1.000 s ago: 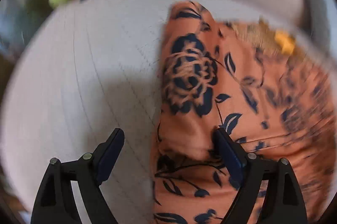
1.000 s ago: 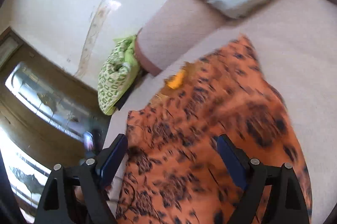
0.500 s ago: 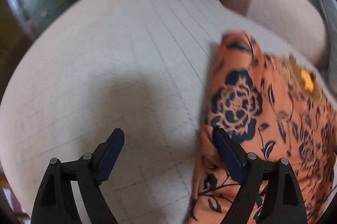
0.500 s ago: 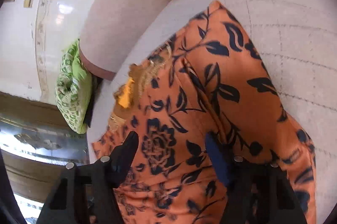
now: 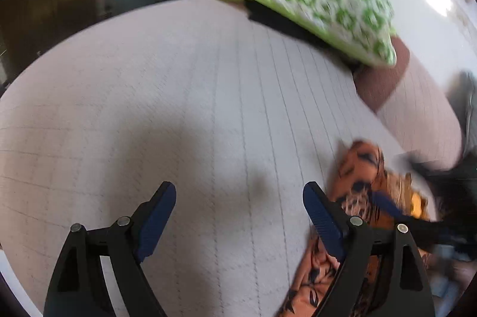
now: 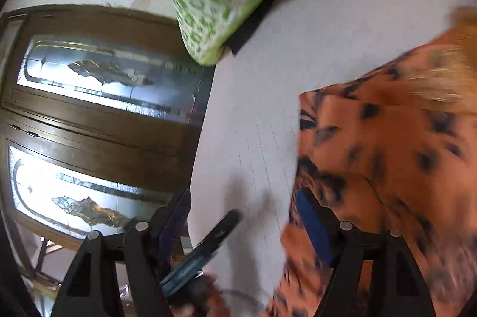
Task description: Fold small clothes
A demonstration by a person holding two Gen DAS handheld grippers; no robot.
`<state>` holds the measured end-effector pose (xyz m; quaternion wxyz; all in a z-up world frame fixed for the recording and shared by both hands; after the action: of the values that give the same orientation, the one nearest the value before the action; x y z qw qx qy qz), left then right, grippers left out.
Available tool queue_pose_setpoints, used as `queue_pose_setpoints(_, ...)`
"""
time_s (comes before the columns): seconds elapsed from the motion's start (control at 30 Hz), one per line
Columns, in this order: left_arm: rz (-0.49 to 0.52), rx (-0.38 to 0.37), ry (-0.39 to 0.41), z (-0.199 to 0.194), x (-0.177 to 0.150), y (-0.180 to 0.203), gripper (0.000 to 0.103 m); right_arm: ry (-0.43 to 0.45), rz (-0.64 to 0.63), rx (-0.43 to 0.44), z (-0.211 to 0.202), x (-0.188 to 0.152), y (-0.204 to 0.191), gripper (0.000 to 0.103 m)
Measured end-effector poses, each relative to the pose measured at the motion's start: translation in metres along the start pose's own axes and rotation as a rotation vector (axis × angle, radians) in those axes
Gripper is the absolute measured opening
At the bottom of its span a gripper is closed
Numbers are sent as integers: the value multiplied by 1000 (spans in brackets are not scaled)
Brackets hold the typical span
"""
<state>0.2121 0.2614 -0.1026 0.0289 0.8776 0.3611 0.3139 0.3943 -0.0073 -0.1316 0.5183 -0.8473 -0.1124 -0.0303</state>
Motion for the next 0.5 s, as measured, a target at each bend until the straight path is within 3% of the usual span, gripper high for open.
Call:
queue_pose_setpoints(0.07, 4, 4, 7, 4, 2, -2, 88, 25, 69, -124, 26, 12, 33, 74)
queue_pose_setpoints(0.1, 7, 3, 0, 6, 2, -3, 88, 36, 130, -122, 33, 13, 50, 70)
queue_pose_setpoints(0.17, -21, -14, -31, 9, 3, -8, 88, 101, 186, -76, 23, 14, 50, 70)
queue_pose_setpoints(0.27, -76, -64, -29, 8, 2, -11, 88, 99, 59, -53, 18, 14, 13, 71)
queue_pose_setpoints(0.33, -23, -57, -8, 6, 1, -2, 88, 148, 23, -46, 27, 20, 5, 82)
queue_pose_setpoints(0.37, 4, -52, -7, 8, 1, 2, 88, 127, 28, -115, 38, 23, 14, 86)
queue_pose_setpoints(0.4, 30, -49, 0, 7, 1, 5, 88, 70, 74, -224, 56, 24, 31, 80)
queue_pose_setpoints(0.43, 37, -51, 9, 6, 2, 5, 88, 93, 101, -227, 58, 20, 40, 79)
queue_pose_setpoints(0.5, 38, -74, 7, 4, 4, 7, 88, 136, 127, -125, 37, 11, 29, 79)
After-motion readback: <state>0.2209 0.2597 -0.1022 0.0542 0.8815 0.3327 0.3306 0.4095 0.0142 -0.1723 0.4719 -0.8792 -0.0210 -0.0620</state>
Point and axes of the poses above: each gripper's, at about its wrist camera, not at the fingertips, and z roughly the way its jaws point, y to its right, x to its top, the point moved 1 cm from there along z, roughly the way its jaws point, and after that the axes turned 1 degree about -y, right-handed, at the moved point
